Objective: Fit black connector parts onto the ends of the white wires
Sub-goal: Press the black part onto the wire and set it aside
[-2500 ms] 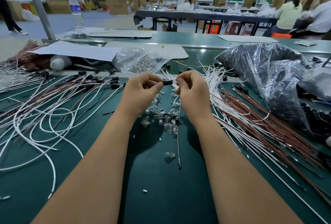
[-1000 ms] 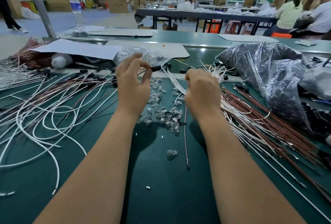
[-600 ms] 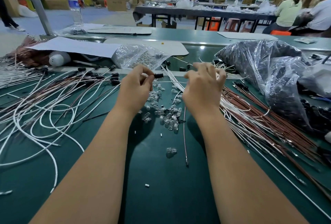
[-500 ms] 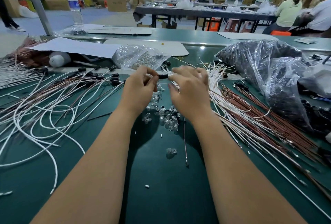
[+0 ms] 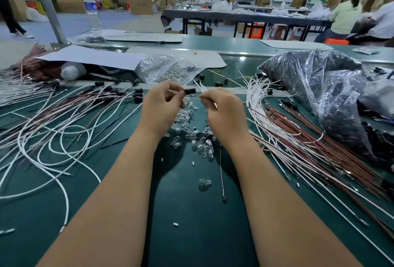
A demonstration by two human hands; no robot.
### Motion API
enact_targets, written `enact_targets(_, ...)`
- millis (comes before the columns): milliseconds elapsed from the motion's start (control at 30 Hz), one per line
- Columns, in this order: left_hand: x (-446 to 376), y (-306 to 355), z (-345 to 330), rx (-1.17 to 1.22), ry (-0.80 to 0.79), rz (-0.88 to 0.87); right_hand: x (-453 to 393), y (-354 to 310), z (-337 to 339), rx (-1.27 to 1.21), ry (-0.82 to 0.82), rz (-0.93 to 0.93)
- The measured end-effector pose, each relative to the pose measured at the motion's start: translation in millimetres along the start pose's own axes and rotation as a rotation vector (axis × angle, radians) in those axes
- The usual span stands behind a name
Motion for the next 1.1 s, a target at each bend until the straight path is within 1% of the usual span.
enact_targets(67, -3, -4, 6, -0.007, 0.010, 0.018, 1, 7, 8, -0.006, 0.052, -0.047)
enact_targets(233, -4, -8, 2, -0.029, -0.055, 0.043, 3, 12, 26, -0.043, 0.171, -0.106)
enact_targets(467, -3, -5, -3, -0.016, -0.074, 0.042, 3, 7, 21, -0.039, 0.141, -0.083)
enact_targets(700, -3, -7, -2, -0.017, -0.076, 0.057, 3, 9, 27, -0.056, 0.180, -0.100)
enact_targets(833, -2, -6, -4, -0.016, -0.093, 0.061, 3, 4, 22, -0.021, 0.138, -0.066)
enact_targets(1000, -1, -4, -5, -0.032, -0.101, 0.063, 3, 5, 25, 0.000, 0.171, -0.057)
enact_targets(1100, 0, -3, -7, -0.042, -0.109, 0.061, 2, 2, 18, 0.021, 0.117, -0.019)
Point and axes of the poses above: each hand's wrist, its own x-axis away from the middle knuckle, its own z-axis out of the back of the hand, y = z × x, the point moved 8 cm from there along -x, towards the middle knuckle, and after that the axes turned 14 degrees about z, right-handed, at the moved point
